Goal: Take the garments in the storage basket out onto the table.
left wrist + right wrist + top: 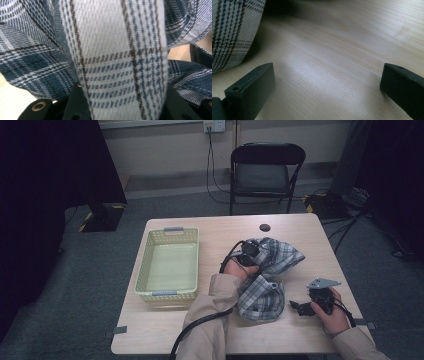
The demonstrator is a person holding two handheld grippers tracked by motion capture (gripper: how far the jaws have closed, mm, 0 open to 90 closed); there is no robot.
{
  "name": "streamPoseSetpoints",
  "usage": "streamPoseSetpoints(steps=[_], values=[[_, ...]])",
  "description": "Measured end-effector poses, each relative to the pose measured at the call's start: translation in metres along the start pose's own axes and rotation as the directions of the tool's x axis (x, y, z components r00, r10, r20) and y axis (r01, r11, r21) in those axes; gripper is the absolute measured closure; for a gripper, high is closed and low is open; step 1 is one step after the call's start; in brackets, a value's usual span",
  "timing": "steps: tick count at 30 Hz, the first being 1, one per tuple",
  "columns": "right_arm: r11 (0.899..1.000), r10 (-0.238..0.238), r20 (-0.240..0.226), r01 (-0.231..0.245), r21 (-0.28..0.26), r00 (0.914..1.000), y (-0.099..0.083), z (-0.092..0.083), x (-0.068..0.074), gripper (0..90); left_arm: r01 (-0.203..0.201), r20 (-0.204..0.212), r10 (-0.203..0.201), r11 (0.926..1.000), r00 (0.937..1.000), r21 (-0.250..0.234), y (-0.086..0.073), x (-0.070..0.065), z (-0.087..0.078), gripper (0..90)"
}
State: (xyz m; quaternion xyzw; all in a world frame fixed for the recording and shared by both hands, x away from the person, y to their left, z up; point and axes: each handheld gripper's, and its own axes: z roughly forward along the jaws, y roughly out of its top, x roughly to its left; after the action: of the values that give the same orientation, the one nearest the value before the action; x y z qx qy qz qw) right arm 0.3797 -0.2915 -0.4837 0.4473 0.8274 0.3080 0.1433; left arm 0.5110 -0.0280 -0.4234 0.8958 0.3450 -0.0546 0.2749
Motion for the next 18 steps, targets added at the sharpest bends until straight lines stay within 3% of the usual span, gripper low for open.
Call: streamPoseSetpoints(steps=[18], values=[[1.000, 0.000, 0.000, 0.000, 0.000, 1.0000, 0.0000, 0.0000, 0.0000, 0.0, 0.047, -0.011, -0.047, 0.9988, 0.9988, -0.015, -0.0077, 0.0056, 0.0053, 48.3]])
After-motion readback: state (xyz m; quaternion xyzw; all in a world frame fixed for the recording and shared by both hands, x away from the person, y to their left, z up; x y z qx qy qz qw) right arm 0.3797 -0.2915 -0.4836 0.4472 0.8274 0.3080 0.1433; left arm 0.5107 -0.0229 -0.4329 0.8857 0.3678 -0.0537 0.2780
